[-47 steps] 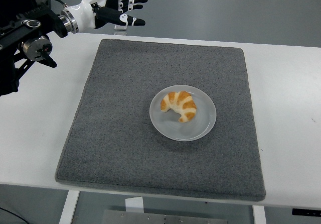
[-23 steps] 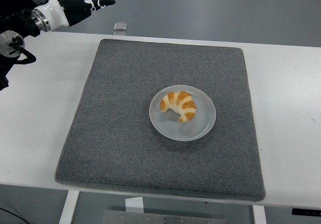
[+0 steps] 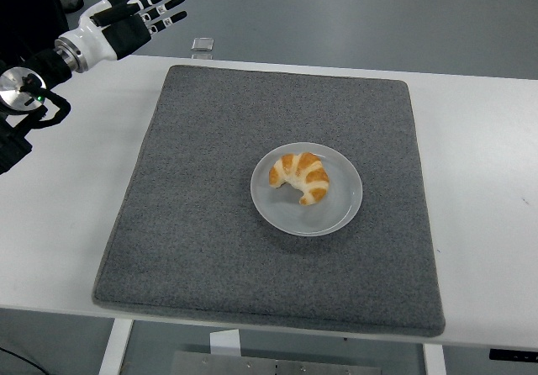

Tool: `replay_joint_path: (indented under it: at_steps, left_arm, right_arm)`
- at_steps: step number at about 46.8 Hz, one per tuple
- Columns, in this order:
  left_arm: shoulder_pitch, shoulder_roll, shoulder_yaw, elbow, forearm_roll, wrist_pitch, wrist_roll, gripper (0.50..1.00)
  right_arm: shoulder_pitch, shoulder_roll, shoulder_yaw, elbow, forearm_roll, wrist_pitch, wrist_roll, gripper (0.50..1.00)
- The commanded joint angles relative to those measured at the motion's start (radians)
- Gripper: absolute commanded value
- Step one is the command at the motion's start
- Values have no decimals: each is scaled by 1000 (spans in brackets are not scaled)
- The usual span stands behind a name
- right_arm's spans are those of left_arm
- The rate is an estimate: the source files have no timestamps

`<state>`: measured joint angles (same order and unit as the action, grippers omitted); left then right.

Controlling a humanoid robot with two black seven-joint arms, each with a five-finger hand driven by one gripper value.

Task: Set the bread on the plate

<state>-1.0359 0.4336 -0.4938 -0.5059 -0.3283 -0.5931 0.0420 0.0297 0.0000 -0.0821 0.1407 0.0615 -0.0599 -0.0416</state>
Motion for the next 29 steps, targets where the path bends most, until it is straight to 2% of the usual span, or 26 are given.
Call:
replay_joint_path:
  at_steps: [1,7,12,29]
  left_arm:
    - [4,-7,-2,0,-8,24,10,1000]
    - [13,-7,0,-2,-38,58,13,1000]
    - [19,-18,-2,-3,-58,72,38,1000]
    - [24,-19,0,-3,-77,84,62,1000]
  right_arm:
    - [1,0,-1,0,0,-1,0,952]
    - [-2,0,-1,0,0,-1,0,952]
    - [-2,0,-1,3,0,-1,0,952]
    - [-7,0,1,4,1,-3,0,952]
